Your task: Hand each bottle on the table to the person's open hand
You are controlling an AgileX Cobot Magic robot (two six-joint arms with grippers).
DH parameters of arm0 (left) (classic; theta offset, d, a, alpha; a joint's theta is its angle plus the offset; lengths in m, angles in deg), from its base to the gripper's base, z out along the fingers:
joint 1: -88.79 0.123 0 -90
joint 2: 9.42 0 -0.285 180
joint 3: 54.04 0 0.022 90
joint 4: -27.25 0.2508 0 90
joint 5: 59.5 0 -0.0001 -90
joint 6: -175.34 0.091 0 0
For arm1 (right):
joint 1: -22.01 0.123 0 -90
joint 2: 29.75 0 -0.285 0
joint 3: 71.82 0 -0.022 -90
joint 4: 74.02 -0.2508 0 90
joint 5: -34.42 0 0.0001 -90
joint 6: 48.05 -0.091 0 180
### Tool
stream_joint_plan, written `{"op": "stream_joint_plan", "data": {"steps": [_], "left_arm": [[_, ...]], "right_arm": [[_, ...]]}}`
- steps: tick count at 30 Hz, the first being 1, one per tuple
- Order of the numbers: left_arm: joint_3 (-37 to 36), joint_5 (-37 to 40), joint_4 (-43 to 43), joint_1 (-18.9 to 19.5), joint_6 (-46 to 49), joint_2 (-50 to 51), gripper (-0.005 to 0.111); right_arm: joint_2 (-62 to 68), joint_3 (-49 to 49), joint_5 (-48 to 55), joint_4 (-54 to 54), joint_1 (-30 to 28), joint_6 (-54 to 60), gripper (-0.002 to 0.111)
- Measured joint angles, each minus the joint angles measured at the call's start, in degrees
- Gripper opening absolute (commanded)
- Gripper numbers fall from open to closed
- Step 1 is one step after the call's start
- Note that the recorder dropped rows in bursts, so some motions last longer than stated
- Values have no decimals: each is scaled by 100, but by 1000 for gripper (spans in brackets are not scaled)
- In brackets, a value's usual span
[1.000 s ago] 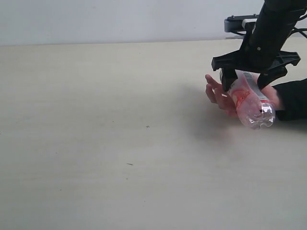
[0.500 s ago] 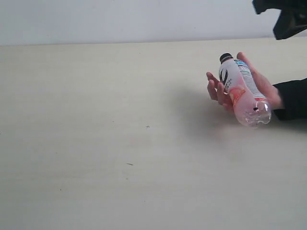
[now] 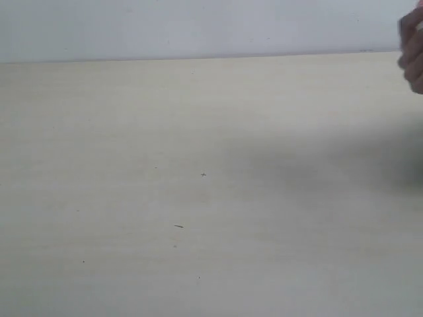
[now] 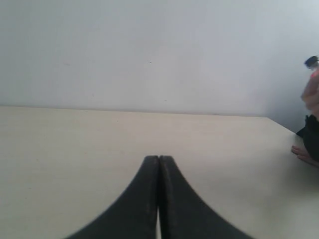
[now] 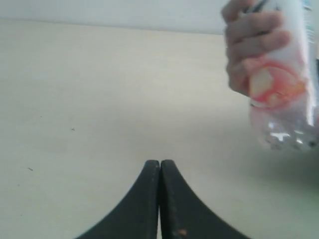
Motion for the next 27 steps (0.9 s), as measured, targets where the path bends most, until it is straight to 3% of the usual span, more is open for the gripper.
{"op": "stream_joint_plan", "data": {"steps": [11,27], "left_arm": [[0,0,0,0,0,0,0],[0,0,0,0,0,0,0]], "right_arm": [[-998,13,13,-166,0,0,0],[-1077,25,53,-141,11,-11,0]]}}
